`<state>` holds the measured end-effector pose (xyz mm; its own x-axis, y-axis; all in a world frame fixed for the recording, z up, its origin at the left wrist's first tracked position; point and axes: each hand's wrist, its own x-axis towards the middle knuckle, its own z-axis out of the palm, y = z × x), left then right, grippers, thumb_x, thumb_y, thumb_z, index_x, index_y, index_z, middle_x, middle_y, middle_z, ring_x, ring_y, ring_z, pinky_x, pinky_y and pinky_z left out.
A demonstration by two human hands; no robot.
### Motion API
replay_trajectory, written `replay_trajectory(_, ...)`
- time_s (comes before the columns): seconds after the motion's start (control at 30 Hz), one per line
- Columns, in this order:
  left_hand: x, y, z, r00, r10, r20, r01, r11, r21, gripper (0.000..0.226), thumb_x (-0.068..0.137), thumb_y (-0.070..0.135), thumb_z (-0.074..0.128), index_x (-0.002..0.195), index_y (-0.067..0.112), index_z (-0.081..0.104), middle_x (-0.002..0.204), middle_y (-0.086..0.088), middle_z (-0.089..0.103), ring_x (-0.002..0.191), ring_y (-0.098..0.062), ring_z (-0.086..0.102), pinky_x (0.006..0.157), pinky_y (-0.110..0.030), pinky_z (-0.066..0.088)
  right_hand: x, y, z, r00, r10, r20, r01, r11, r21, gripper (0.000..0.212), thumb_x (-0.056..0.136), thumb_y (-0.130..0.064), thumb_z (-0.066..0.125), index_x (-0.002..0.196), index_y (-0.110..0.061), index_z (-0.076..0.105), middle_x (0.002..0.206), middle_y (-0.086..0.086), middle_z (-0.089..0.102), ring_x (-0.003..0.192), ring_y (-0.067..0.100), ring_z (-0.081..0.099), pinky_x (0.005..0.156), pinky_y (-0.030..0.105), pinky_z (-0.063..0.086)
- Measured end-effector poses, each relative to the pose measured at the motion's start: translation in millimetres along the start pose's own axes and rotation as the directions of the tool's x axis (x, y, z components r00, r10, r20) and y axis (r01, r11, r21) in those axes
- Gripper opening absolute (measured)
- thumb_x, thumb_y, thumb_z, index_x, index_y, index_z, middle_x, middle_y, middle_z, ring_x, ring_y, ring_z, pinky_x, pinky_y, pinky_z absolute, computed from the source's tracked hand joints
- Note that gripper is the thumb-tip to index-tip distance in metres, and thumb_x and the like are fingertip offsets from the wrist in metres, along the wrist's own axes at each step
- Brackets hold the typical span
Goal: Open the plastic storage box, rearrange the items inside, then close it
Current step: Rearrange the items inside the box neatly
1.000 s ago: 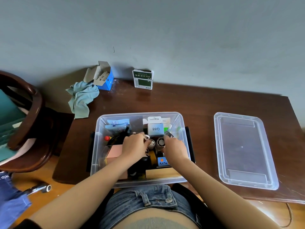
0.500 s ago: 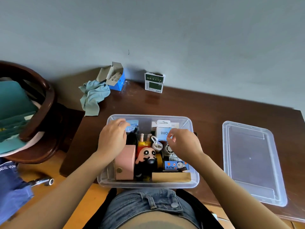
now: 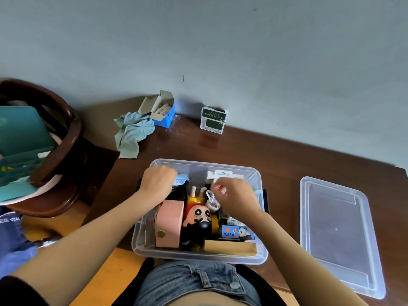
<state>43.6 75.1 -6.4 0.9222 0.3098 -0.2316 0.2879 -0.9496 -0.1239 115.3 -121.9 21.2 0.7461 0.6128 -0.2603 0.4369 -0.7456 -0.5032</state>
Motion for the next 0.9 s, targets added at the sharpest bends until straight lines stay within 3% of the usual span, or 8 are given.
replay_trajectory(0.13,-22.3,-13.1,-15.8,0.935,-0.156,-0.319,0.024,0.924,-0.382,0.011,0.086,0.017,0.064,0.088,0.018,0.074,0.073,-0.002,0.069,0.064,-0.024,0.063,0.047,-0.027,0.04,-0.1,-7.5,-6.1,0.998,0.062,0.0,-0.059,0.947,0.315,0.021,0.094,-0.028,0.052,0.086,-0.018,0.069,0.075,-0.008,0.069,0.069,0.014,0.064,0.068,0.036,0.055)
replay_trajectory(0.2,-38.2,-13.1,-19.9,0.861,-0.217,-0.461,-0.089,0.826,-0.556,0.008,0.079,0.011,0.073,0.086,0.014,0.076,0.069,-0.004,0.07,0.057,-0.024,0.064,0.045,-0.03,0.049,3.1,-14.3,-10.4,0.969,0.174,0.176,-0.246,0.76,0.602,0.035,0.096,-0.04,0.048,0.094,-0.011,0.068,0.073,0.002,0.071,0.061,0.017,0.064,0.065,0.041,0.056)
replay_trajectory(0.33,-67.5,12.6,-14.9,0.802,-0.176,-0.571,-0.347,0.641,-0.685,0.026,0.074,-0.003,0.076,0.098,0.007,0.076,0.095,-0.004,0.074,0.085,-0.015,0.07,0.072,-0.031,0.058,7.9,-25.6,-11.0,0.866,0.154,0.475,-0.499,0.306,0.811,0.047,0.091,-0.057,0.046,0.101,-0.014,0.064,0.082,0.007,0.072,0.069,0.018,0.069,0.051,0.028,0.054)
replay_trajectory(0.47,-74.7,25.4,-4.1,0.799,-0.026,-0.601,-0.483,0.567,-0.667,0.028,0.074,-0.006,0.074,0.1,0.005,0.075,0.113,-0.005,0.068,0.099,-0.015,0.067,0.078,-0.033,0.058,5.1,-16.9,-1.7,0.932,0.171,0.32,-0.359,0.302,0.883,0.022,0.092,-0.026,0.059,0.107,-0.01,0.062,0.087,0.001,0.073,0.074,0.012,0.071,0.059,0.025,0.055)
replay_trajectory(0.6,-70.8,24.9,-7.0,0.923,-0.146,-0.355,-0.301,0.3,-0.905,0.042,0.081,0.004,0.068,0.115,0.027,0.06,0.129,0.002,0.051,0.117,-0.012,0.053,0.083,-0.02,0.051,-0.5,-2.3,-6.7,0.967,0.079,0.243,-0.256,0.273,0.927,0.028,0.091,-0.022,0.06,0.114,-0.006,0.06,0.101,0.006,0.072,0.09,0.02,0.07,0.07,0.027,0.056)
replay_trajectory(0.67,-66.1,24.8,-17.8,0.991,-0.13,-0.008,-0.027,-0.147,-0.989,0.034,0.091,0.017,0.057,0.121,0.032,0.053,0.13,-0.004,0.055,0.113,-0.015,0.059,0.078,-0.023,0.054,-3.3,0.6,-11.4,0.972,0.014,0.236,-0.234,0.219,0.947,0.026,0.092,-0.019,0.057,0.113,-0.003,0.06,0.104,0.009,0.071,0.092,0.022,0.069,0.068,0.024,0.055)
replay_trajectory(0.73,-59.8,25.5,-26.3,0.952,0.162,0.259,0.305,-0.559,-0.771,0.033,0.098,0.035,0.04,0.126,0.023,0.054,0.129,-0.013,0.059,0.104,-0.022,0.065,0.074,-0.033,0.056,-6.2,2.3,-14.7,0.965,-0.065,0.253,-0.232,0.226,0.946,0.025,0.094,-0.017,0.053,0.112,-0.002,0.06,0.105,0.011,0.071,0.096,0.024,0.069,0.072,0.025,0.055)
replay_trajectory(0.9,-56.2,42.8,-22.1,0.906,0.327,0.27,0.419,-0.589,-0.691,0.051,0.094,0.037,0.037,0.135,0.008,0.046,0.129,-0.023,0.057,0.113,-0.039,0.058,0.076,-0.042,0.053,-13.2,6.0,-19.3,0.967,-0.079,0.241,-0.157,0.561,0.813,0.016,0.094,-0.015,0.056,0.1,-0.005,0.066,0.093,0.001,0.074,0.085,0.013,0.071,0.066,0.02,0.055)
